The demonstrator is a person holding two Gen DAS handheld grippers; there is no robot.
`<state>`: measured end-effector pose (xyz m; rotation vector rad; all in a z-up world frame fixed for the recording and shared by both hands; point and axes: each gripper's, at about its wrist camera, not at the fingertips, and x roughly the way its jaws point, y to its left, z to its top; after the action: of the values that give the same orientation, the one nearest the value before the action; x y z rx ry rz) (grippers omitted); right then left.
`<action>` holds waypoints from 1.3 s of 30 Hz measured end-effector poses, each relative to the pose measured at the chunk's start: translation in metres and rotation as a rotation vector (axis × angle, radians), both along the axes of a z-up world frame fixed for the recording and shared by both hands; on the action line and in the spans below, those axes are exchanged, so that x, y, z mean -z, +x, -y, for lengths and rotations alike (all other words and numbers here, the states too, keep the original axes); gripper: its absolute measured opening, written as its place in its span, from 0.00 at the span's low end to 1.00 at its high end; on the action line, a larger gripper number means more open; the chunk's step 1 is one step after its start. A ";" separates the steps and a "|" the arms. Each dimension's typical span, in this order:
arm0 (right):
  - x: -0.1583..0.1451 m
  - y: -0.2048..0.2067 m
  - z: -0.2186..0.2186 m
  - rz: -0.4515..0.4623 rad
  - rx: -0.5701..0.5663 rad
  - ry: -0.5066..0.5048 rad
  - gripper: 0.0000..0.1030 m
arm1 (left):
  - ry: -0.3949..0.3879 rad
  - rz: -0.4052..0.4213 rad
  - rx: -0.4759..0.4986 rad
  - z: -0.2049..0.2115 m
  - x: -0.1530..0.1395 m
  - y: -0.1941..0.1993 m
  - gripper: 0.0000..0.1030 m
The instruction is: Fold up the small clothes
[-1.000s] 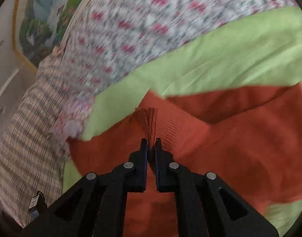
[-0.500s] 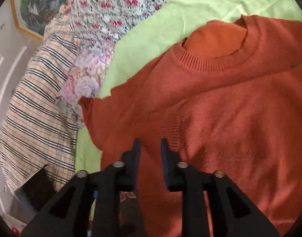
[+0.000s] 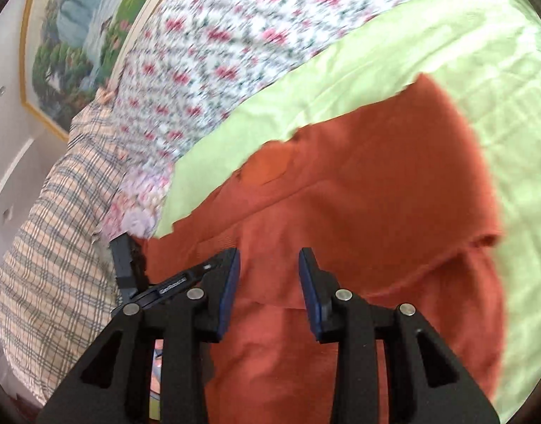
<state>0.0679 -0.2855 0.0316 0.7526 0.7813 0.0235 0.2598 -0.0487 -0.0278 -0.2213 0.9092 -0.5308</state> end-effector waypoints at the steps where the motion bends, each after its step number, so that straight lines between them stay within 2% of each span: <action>1: -0.001 -0.003 0.004 0.001 0.014 -0.006 0.35 | 0.029 0.043 -0.013 -0.005 -0.009 -0.004 0.02; 4: -0.006 -0.012 0.017 -0.004 0.046 -0.041 0.35 | 0.114 0.113 -0.103 -0.036 -0.023 -0.001 0.02; 6: -0.010 -0.016 0.023 -0.011 0.072 -0.081 0.35 | 0.140 0.097 -0.148 -0.056 -0.017 0.011 0.02; 8: -0.010 -0.019 0.034 -0.031 0.104 -0.124 0.38 | 0.123 0.062 -0.169 -0.074 -0.010 0.020 0.02; 11: -0.005 -0.013 0.051 -0.066 0.138 -0.158 0.43 | 0.124 0.067 -0.155 -0.075 -0.009 0.019 0.02; 15: 0.008 0.015 0.065 -0.141 0.123 -0.222 0.50 | 0.136 0.056 -0.155 -0.074 -0.002 0.018 0.02; 21: 0.045 0.057 0.086 -0.264 0.087 -0.276 0.52 | 0.124 0.025 -0.195 -0.088 0.002 0.020 0.02; 24: 0.058 0.065 0.088 -0.278 0.067 -0.277 0.52 | 0.164 0.032 -0.190 -0.083 0.005 0.019 0.02; 25: 0.058 0.066 0.087 -0.268 0.059 -0.285 0.50 | 0.167 0.030 -0.190 -0.081 0.006 0.020 0.02; 26: 0.058 0.067 0.085 -0.260 0.044 -0.290 0.41 | 0.165 0.028 -0.188 -0.078 0.006 0.020 0.02; 27: 0.058 0.068 0.085 -0.253 0.035 -0.281 0.10 | 0.157 0.032 -0.180 -0.075 0.004 0.019 0.02; 30: 0.050 0.057 0.093 -0.209 0.081 -0.254 0.10 | 0.155 0.061 -0.145 -0.062 -0.001 0.017 0.02; 32: 0.046 0.050 0.100 -0.189 0.120 -0.249 0.10 | 0.196 0.068 -0.145 -0.055 0.002 0.018 0.02; 34: 0.054 0.051 0.098 -0.223 0.111 -0.259 0.10 | 0.212 0.031 -0.170 -0.060 0.013 0.025 0.02; 36: 0.060 0.054 0.096 -0.249 0.107 -0.270 0.11 | 0.192 -0.010 -0.189 -0.071 0.022 0.030 0.02; 39: 0.048 0.046 0.096 -0.243 0.145 -0.274 0.24 | 0.172 -0.019 -0.197 -0.083 0.023 0.028 0.04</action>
<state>0.1136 -0.3817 -0.0161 0.5541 0.9366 -0.3054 0.2882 0.0344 -0.0509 -0.1585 0.9349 -0.2667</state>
